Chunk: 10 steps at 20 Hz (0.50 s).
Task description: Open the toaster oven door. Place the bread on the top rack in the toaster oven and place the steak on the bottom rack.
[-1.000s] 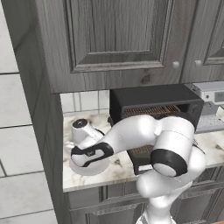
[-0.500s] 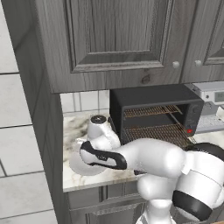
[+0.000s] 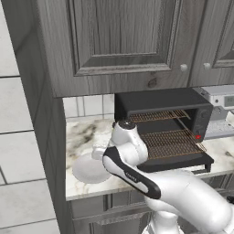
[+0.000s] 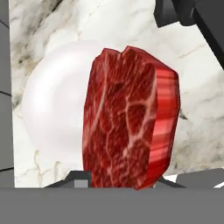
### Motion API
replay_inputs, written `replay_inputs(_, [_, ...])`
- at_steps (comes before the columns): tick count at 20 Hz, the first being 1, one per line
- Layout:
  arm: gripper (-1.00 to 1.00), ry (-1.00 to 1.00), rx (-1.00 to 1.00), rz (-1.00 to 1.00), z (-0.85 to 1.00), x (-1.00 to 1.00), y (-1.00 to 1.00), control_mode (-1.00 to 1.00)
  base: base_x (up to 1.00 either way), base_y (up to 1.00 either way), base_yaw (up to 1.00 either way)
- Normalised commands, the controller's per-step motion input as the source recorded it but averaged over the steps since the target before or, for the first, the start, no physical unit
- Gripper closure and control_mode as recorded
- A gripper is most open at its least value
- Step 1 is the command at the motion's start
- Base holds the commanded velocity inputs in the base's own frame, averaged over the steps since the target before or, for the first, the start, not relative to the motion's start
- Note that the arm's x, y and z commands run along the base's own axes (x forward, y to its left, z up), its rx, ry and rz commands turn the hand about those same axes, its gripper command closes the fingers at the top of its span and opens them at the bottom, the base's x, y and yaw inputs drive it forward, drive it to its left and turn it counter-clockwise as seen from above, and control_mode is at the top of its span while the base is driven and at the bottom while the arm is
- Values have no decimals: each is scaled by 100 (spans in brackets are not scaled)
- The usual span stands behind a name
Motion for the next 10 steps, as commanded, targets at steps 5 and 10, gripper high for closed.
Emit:
replay_inputs(5, [100, -5, 0, 12, 48, -20, -34, -100, 0, 0, 0])
replay_inputs(10, [100, -4, -1, 7, 41, -9, -32, -100, 0, 0, 0])
